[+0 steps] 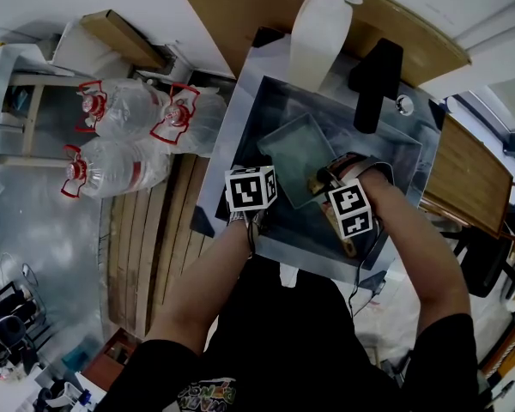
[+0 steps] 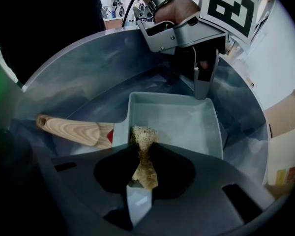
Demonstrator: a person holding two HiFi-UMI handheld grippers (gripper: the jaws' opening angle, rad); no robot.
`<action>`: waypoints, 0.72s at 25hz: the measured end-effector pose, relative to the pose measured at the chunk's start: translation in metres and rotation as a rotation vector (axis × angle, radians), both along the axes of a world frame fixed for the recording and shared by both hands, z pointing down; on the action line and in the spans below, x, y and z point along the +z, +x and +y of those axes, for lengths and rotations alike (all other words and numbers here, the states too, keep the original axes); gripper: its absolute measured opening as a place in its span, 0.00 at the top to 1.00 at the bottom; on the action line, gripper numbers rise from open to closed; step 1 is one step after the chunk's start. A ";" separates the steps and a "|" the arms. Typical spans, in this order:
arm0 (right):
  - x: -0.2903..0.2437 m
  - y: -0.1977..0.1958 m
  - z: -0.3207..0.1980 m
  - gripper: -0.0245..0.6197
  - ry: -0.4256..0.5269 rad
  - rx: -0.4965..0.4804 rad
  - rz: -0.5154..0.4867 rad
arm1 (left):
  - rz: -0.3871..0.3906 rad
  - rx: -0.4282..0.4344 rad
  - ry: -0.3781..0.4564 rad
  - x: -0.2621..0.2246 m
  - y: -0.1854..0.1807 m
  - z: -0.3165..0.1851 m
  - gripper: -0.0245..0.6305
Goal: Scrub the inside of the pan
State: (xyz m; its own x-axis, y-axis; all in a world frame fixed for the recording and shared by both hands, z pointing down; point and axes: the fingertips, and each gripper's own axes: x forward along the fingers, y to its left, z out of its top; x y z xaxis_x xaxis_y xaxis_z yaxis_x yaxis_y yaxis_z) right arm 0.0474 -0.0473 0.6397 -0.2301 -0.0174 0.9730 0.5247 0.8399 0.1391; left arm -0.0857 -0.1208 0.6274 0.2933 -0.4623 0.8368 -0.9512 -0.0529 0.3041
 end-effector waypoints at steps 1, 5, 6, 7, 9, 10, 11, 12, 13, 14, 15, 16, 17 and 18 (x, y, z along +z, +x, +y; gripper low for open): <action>0.000 0.000 0.001 0.83 0.000 -0.002 0.004 | 0.000 0.000 0.000 0.000 0.000 0.000 0.90; -0.002 0.001 0.002 0.83 0.000 -0.003 0.015 | 0.000 -0.001 0.001 -0.001 0.000 0.000 0.90; -0.002 0.001 0.002 0.83 0.002 -0.002 0.016 | 0.000 -0.001 0.001 -0.001 0.000 0.000 0.90; -0.002 0.001 0.002 0.83 0.003 -0.001 0.017 | 0.000 -0.001 0.001 -0.001 0.000 0.000 0.90; -0.003 0.001 0.002 0.83 0.007 -0.001 0.018 | 0.000 -0.001 0.000 -0.001 0.000 0.000 0.90; -0.004 0.002 0.003 0.83 0.010 0.000 0.018 | 0.000 -0.001 0.001 -0.001 0.000 0.000 0.90; -0.005 0.002 0.003 0.83 0.013 0.001 0.018 | 0.001 -0.001 0.001 -0.001 0.000 0.000 0.90; -0.005 0.002 0.003 0.83 0.016 0.002 0.017 | 0.001 -0.001 0.001 -0.001 0.000 0.000 0.90; -0.006 0.003 0.004 0.83 0.019 0.003 0.015 | 0.001 -0.001 0.001 -0.001 0.000 0.000 0.90; -0.007 0.003 0.005 0.83 0.021 0.005 0.014 | 0.001 0.000 0.002 -0.001 0.000 0.000 0.90; -0.008 0.004 0.005 0.83 0.023 0.008 0.012 | 0.002 0.000 0.003 -0.001 0.000 0.000 0.90; -0.010 0.004 0.006 0.83 0.025 0.010 0.010 | 0.006 0.001 0.004 -0.001 0.001 0.000 0.90; -0.011 0.004 0.006 0.83 0.028 0.012 0.009 | 0.010 0.002 0.006 0.000 0.001 0.000 0.90; -0.012 0.005 0.007 0.83 0.032 0.014 0.008 | 0.011 0.002 0.007 0.000 0.001 -0.001 0.90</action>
State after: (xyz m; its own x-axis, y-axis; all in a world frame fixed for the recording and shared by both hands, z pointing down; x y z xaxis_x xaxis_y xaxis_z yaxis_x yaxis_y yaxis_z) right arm 0.0523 -0.0407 0.6277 -0.2220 -0.0515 0.9737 0.5141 0.8424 0.1617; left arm -0.0843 -0.1214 0.6273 0.3030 -0.4676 0.8304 -0.9478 -0.0571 0.3137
